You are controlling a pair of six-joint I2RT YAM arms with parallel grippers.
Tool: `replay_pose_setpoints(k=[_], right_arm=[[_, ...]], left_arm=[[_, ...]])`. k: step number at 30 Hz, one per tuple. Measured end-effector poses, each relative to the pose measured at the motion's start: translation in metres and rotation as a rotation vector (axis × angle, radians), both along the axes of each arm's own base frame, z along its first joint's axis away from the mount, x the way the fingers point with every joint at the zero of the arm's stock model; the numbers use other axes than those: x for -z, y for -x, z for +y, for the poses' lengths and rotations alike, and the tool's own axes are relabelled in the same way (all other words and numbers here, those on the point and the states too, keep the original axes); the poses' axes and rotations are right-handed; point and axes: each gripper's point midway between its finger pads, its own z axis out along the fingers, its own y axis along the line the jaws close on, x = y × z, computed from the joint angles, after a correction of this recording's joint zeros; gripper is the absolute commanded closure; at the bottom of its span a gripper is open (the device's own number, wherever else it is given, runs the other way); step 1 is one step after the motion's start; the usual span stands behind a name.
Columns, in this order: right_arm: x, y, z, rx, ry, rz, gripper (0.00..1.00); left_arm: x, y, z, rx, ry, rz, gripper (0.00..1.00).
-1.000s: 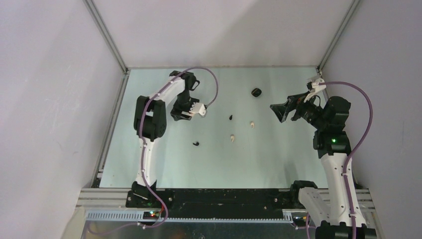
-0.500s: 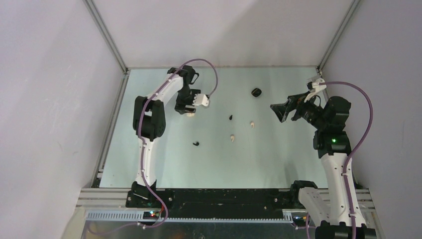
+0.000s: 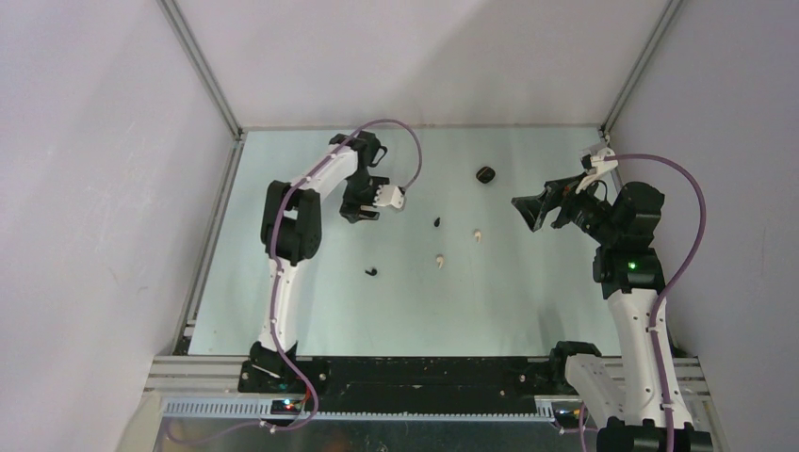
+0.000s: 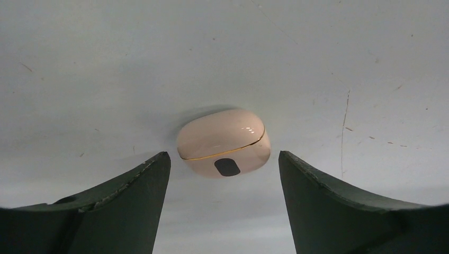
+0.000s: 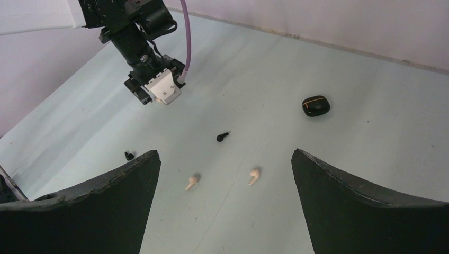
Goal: Insert the wireless bluetooth earbuds into the charging case
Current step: Pick up the charging case at the center of the board.
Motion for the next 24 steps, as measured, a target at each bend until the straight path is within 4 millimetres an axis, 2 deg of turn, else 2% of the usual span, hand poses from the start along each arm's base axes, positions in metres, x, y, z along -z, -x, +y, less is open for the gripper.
replay_pose_setpoints(k=[9,24], right_arm=[[-0.0001,0.0001,0.0002,-0.001,0.000,0.000,0.00],[-0.0001,0.0001,0.0002,-0.001,0.000,0.000,0.00]], left_arm=[[0.0008,0.0006,0.0007,-0.033,-0.004,0.001,0.22],[0.0047,0.0026,0.0005,-0.064,-0.004,0.014,0.21]])
